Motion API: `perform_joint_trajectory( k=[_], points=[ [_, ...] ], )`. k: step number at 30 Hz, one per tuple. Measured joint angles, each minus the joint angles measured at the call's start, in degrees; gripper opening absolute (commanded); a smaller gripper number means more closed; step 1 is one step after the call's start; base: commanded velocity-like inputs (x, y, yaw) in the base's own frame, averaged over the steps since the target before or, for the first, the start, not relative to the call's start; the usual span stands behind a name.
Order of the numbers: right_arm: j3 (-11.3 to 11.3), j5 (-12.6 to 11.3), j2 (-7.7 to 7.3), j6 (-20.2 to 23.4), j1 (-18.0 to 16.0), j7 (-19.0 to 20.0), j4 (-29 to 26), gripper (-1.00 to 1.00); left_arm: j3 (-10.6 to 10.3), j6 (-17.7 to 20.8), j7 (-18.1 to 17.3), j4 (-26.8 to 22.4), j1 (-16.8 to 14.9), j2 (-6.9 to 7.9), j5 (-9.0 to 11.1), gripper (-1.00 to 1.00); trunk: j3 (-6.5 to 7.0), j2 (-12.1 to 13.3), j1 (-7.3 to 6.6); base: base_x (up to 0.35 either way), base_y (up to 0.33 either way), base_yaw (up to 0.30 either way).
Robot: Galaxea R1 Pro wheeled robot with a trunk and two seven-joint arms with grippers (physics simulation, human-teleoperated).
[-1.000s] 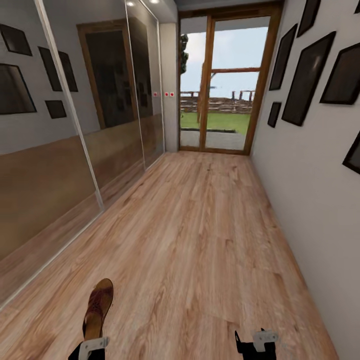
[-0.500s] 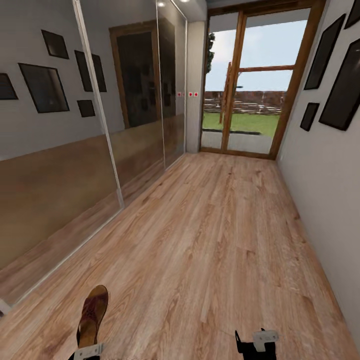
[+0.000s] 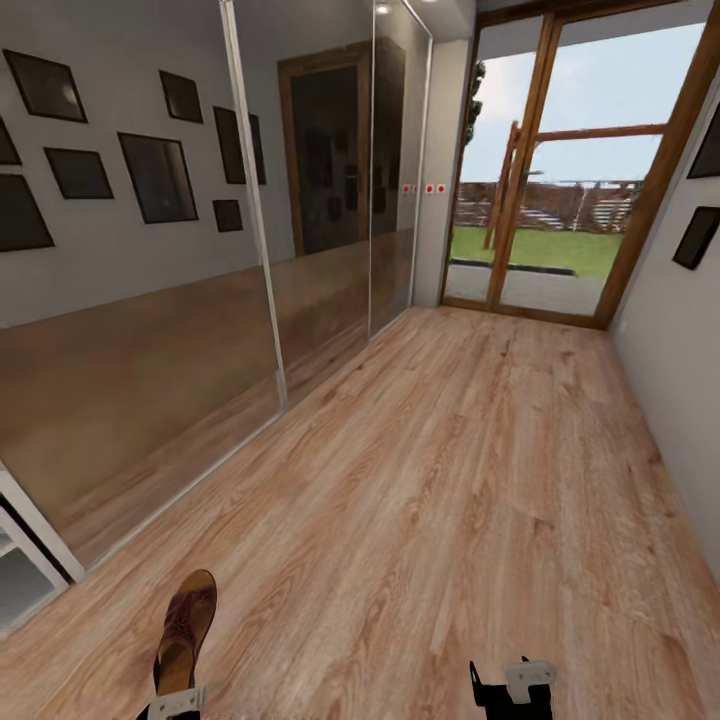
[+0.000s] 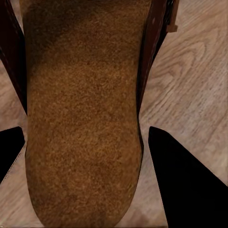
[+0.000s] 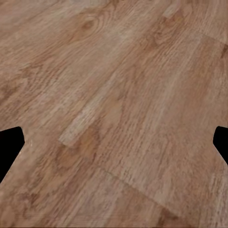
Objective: Pick up the two gym shoes and the two sandals from the corridor floor and place them onto the hallstand (shoe rack) in the corridor, making sure they are on the rack and not on the floor. Arrange them so the two gym shoes are next to each other and the two sandals are next to each other.
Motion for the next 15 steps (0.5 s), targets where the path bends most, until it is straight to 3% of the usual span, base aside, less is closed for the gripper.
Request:
perform_joint_trajectory(
  k=[9,15],
  points=[
    [0.0,0.0,0.00,0.0,0.0,0.0,0.0,1.00,0.0,0.0,0.0,0.0,0.0,-0.07,0.0,-1.00,0.00,0.0,0.00,0.013,-0.001,0.279],
    [0.0,0.0,0.08,0.0,0.0,0.0,0.0,1.00,-0.1,0.0,0.0,0.0,0.0,-0.07,0.0,-1.00,0.00,0.0,-0.03,0.263,-0.089,0.279]
  ],
)
